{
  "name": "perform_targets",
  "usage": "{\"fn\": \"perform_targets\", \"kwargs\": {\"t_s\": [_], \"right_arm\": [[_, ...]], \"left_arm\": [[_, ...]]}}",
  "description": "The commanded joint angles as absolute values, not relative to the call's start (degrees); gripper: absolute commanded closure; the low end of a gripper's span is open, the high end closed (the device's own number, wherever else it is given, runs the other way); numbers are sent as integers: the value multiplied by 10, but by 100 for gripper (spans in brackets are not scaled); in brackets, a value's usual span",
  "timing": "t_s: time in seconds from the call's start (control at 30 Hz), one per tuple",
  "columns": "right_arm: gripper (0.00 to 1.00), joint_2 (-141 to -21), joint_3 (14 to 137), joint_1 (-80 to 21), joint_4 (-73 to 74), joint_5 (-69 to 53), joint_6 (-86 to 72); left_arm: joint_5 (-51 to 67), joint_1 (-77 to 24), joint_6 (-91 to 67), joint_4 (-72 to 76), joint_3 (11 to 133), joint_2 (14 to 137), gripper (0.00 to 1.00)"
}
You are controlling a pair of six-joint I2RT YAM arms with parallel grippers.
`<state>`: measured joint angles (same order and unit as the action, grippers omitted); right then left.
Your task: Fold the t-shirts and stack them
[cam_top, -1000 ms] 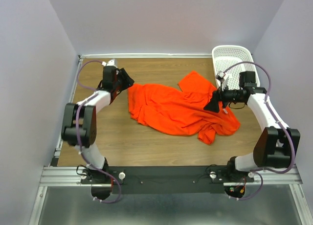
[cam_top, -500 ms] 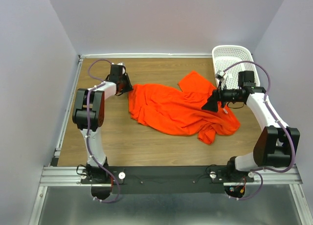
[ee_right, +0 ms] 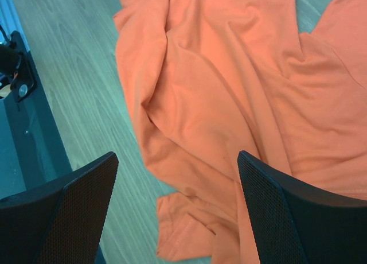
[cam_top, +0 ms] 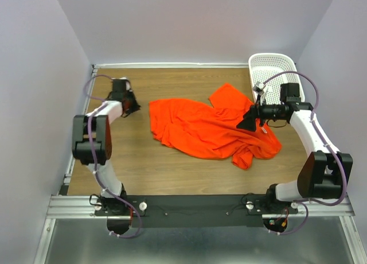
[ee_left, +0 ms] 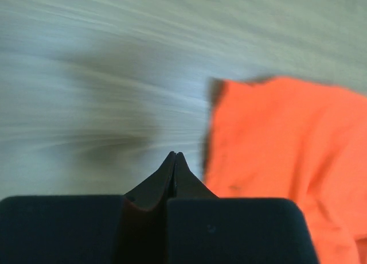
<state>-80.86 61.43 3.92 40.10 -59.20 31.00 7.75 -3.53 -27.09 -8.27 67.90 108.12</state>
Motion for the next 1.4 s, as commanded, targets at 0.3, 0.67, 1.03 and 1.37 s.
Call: {"fn": "perform_targets", "kwargs": {"t_s": [0.3, 0.67, 1.03, 1.37], "right_arm": [[8, -834, 628, 23, 397, -582, 307], [8, -828, 621, 14, 396, -583, 304], [8, -821, 615, 14, 397, -581, 306], [8, -819, 620, 14, 397, -584, 305]], "left_arm": [[220, 112, -248, -61, 634, 974, 58], [155, 2, -207, -137, 708, 1076, 50], [135, -55, -197, -167, 770, 1159, 50], [106, -51, -192, -182, 778, 1148, 100]]}}
